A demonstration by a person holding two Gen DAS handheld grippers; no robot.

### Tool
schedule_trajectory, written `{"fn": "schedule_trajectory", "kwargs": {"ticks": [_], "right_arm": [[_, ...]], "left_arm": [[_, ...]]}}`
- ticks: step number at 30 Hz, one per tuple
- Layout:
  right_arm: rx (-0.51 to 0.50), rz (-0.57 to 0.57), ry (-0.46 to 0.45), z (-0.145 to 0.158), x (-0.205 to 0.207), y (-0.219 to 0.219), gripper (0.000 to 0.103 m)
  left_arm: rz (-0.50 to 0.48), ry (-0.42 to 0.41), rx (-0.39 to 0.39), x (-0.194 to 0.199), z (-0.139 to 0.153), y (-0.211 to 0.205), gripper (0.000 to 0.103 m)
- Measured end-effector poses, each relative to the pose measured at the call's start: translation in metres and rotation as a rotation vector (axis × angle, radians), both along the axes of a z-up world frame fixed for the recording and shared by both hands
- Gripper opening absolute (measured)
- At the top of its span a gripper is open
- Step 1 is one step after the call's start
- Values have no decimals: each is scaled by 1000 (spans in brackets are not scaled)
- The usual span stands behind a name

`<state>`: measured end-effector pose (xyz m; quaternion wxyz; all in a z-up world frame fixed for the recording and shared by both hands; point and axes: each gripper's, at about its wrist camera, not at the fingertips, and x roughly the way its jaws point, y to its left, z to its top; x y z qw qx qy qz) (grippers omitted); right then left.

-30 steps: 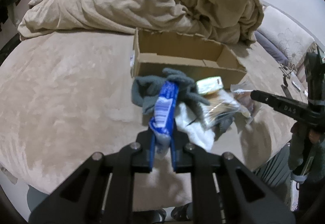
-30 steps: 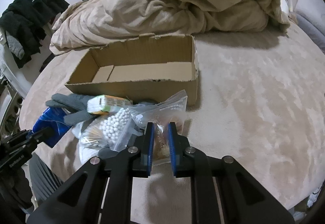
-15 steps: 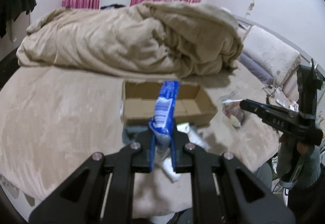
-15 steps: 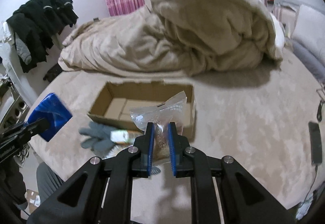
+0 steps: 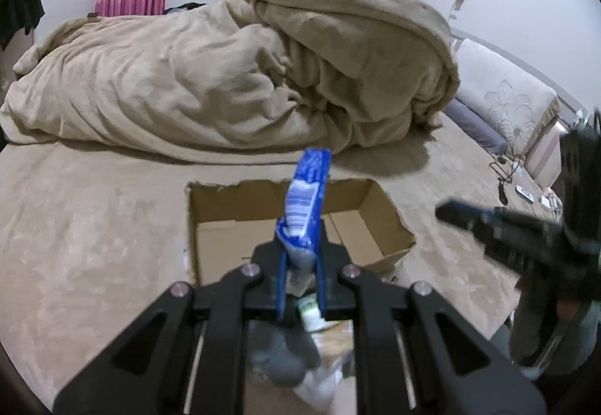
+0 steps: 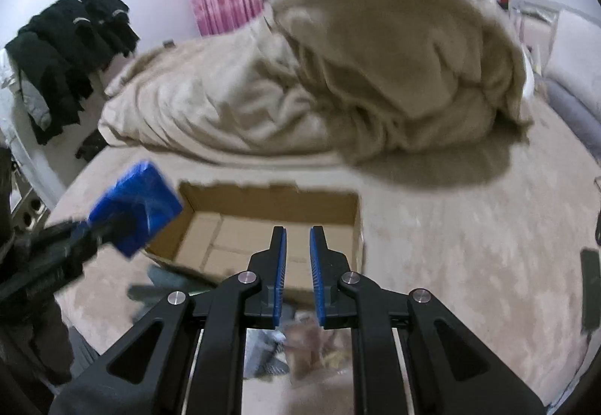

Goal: Organize objects
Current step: 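Lower the blue packet and snack bag into the box and open both grippers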

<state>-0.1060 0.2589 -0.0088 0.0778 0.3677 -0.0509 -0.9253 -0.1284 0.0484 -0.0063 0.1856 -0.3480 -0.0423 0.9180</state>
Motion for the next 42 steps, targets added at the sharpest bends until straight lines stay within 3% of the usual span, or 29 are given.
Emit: {"fn": "schedule_trajectory", "kwargs": {"ticks": [1, 2, 4, 5, 12, 14, 15, 19, 27, 30, 35, 39, 42], "right_arm": [[9, 0, -24, -9, 3, 1, 22], [14, -1, -46, -16, 5, 4, 38], [16, -6, -87, -32, 10, 9, 59], [14, 6, -107, -40, 12, 9, 62], [82, 103, -217, -100, 10, -15, 61], [112, 109, -230, -112, 8, -21, 43], [118, 101, -226, -115, 8, -21, 42], [36, 89, -179, -95, 13, -7, 34], [-17, 86, -24, -14, 23, 7, 34], [-30, 82, 11, -2, 12, 6, 34], [-66, 60, 2, -9, -25, 7, 35], [-77, 44, -44, -28, -53, 7, 35], [-72, 30, -79, -44, -63, 5, 35]], "left_arm": [[-5, -1, 5, -1, -1, 2, 12], [-7, -2, 6, -2, -3, 5, 12], [-18, 2, 7, -1, -3, 8, 12], [-20, 1, 7, -1, -4, 9, 12], [-10, -17, 12, 8, -7, 6, 12], [-10, -21, 10, 10, -7, 6, 12], [-10, -23, 8, 11, -7, 6, 12], [-11, -20, 10, 13, -7, 6, 12], [-31, 5, 22, 6, 4, 17, 12], [-42, 0, 24, -3, 2, 23, 12], [-76, -56, 36, -27, -19, 37, 12], [-93, -112, 73, -51, -44, 42, 14], [-105, -174, 58, -68, -63, 47, 17]]}}
